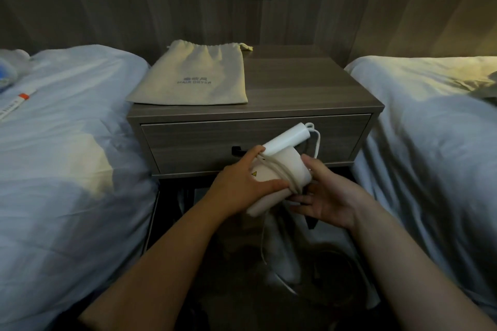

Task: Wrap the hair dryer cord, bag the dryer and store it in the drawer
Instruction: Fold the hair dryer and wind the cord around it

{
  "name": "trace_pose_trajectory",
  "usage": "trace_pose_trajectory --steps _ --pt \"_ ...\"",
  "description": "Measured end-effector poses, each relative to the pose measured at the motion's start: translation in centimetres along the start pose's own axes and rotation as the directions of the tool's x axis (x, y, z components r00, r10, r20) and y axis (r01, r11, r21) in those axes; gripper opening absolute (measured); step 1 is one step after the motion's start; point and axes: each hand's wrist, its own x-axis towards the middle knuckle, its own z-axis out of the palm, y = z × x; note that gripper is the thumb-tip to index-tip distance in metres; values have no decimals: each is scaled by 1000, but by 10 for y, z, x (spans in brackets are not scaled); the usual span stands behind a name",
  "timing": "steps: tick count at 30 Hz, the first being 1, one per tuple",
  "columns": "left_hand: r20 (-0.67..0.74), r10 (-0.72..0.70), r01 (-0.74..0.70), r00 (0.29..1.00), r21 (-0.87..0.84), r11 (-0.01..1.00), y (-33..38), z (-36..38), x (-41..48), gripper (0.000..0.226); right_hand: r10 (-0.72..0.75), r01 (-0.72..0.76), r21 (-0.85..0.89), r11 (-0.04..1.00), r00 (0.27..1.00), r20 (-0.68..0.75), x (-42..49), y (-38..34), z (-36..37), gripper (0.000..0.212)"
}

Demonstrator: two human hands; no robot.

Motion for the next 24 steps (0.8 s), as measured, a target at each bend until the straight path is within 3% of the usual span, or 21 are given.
trace_pose_trajectory --steps 3,9,12,14,20,22,24 --pt "9 -30 31 999 -59 998 1 1 1 79 -36 31 62 998 996 77 1 1 3 67" --pt "34 -17 20 999 -84 996 2 1 2 70 -184 182 44 982 982 35 5 9 3 37" --pt "29 -4 7 1000 -123 992 3 1 1 69 -283 283 -50 958 959 5 4 10 6 29" --pt "33 2 3 999 -149 989 3 1 1 68 -335 328 -155 932 942 -15 3 10 9 36" --pt "17 18 -14 1000 -230 973 4 -5 4 58 -418 370 -483 793 908 8 2 7 3 35" --pt "10 35 -31 999 -289 957 4 -11 7 50 -404 386 -459 800 913 63 3 1 -6 37" --pt "15 46 -36 999 -407 913 5 -15 8 44 -347 360 -293 886 933 100 5 -7 -16 48"
